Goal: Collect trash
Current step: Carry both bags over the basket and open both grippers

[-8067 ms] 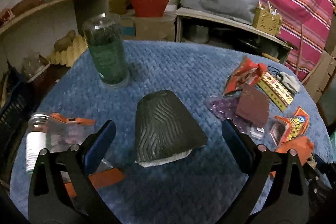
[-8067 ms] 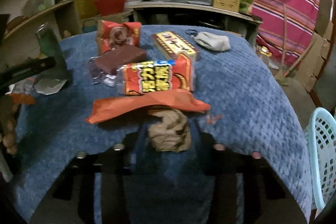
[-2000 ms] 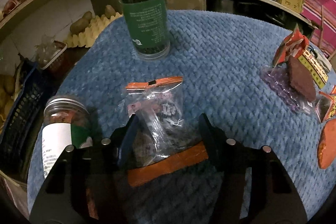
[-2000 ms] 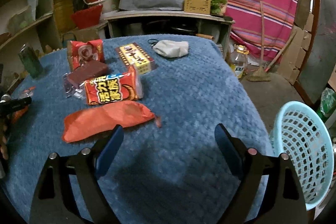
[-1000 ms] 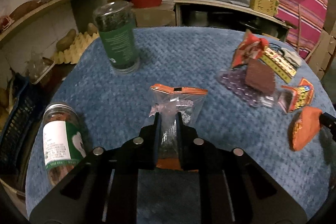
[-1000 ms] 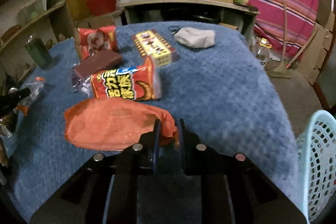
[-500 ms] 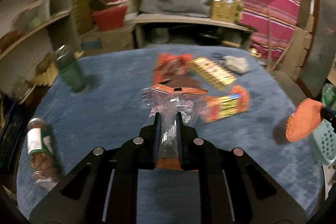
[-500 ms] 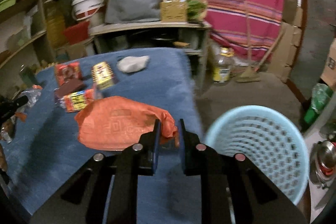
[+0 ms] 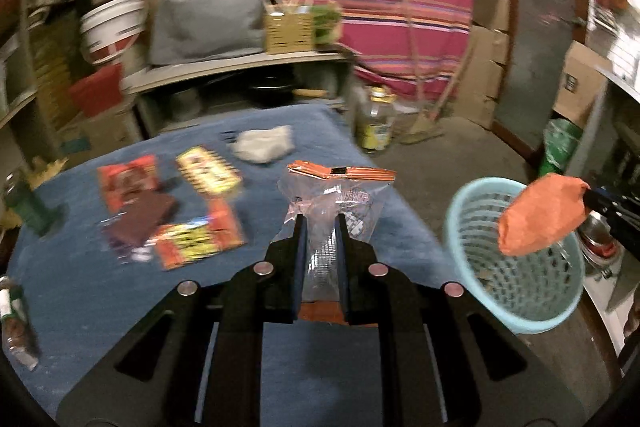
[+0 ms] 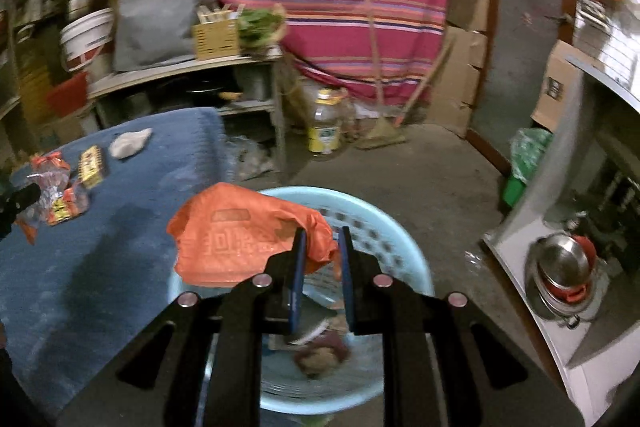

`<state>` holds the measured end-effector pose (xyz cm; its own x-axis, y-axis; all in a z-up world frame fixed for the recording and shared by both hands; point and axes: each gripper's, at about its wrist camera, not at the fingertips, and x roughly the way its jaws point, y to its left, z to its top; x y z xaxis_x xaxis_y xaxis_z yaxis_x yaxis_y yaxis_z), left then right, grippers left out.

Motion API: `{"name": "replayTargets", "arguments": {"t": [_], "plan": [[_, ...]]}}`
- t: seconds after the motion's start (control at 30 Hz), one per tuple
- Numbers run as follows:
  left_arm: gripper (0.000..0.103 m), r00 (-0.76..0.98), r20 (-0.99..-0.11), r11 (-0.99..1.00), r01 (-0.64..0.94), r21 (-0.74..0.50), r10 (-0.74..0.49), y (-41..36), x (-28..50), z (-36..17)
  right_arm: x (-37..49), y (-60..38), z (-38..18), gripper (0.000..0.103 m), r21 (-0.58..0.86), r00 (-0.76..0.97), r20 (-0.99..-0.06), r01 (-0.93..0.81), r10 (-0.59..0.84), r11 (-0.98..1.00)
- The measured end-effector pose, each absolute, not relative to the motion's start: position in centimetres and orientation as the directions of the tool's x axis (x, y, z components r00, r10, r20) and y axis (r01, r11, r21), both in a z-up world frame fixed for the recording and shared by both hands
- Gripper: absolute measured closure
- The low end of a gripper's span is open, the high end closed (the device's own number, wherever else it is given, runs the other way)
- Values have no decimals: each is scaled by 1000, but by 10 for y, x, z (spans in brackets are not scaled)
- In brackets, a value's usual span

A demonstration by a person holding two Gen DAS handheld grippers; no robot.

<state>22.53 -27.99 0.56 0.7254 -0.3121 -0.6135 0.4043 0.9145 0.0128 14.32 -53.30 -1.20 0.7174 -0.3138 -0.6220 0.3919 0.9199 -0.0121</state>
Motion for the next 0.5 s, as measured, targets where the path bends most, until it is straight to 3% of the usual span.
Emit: {"name": "replayTargets", "arguments": {"t": [0.5], "plan": [[90, 612, -636, 815, 577, -47, -470, -409, 205, -14, 109, -593, -24, 86, -13, 672, -635, 484, -381, 875]]}}
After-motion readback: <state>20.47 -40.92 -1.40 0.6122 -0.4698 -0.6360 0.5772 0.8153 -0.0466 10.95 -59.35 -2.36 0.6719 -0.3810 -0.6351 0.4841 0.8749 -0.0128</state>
